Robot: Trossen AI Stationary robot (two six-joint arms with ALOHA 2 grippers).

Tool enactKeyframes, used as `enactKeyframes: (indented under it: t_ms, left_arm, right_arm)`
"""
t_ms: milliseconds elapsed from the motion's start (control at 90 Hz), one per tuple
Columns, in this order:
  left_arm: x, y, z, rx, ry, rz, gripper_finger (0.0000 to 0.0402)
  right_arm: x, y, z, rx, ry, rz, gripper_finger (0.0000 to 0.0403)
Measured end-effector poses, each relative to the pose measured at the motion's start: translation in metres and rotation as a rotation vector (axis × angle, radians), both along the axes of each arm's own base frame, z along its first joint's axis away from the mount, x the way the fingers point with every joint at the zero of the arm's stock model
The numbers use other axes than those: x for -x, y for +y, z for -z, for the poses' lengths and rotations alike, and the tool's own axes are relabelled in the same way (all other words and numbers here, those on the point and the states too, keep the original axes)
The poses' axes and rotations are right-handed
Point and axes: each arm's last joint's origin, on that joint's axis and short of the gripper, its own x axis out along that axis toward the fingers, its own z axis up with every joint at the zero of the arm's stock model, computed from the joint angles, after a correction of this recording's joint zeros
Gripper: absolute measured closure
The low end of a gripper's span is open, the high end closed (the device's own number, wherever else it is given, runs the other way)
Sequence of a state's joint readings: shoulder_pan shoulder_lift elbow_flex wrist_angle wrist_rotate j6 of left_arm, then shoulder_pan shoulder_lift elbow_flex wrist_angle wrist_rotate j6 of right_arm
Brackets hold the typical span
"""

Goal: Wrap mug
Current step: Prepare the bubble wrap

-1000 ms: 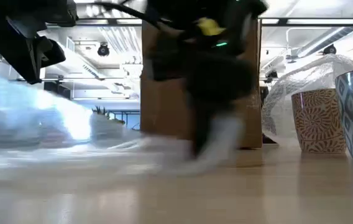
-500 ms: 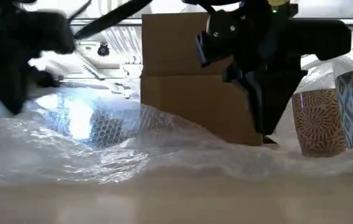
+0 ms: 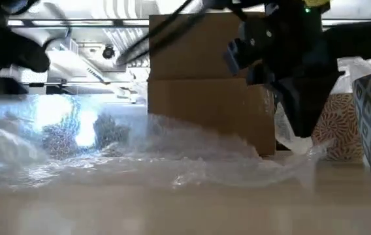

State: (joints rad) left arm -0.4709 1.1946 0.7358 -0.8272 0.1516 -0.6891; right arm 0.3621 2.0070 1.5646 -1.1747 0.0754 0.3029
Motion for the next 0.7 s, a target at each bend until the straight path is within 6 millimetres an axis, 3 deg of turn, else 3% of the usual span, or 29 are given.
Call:
enactKeyframes:
  t_ms: [189, 267, 367, 533, 700]
  left_arm:
    - [-0.015, -0.008, -0.020, 0.057, -0.235, 0.044, 0.0402]
    - [-0.019, -0.014, -0.013, 0.119, -0.326, 0.054, 0.0402]
    - [-0.017, -0.023, 0.003, 0.210, -0.360, 0.037, 0.0402]
    - [0.005, -0.028, 0.040, 0.199, -0.216, -0.037, 0.0402]
    - [0.020, -0.026, 0.056, 0.204, -0.102, -0.090, 0.0402]
  right_arm:
    - [-0.028, 0.011, -0.030, -0.144, -0.434, -0.153, 0.0367]
    - [-0.040, 0.015, -0.028, -0.169, -0.596, -0.255, 0.0363]
    - [-0.053, 0.016, -0.011, -0.187, -0.732, -0.288, 0.0360]
    - [-0.052, 0.005, 0.037, -0.172, -0.647, -0.206, 0.0365]
    - [-0.031, 0.002, 0.044, -0.145, -0.443, -0.131, 0.0381]
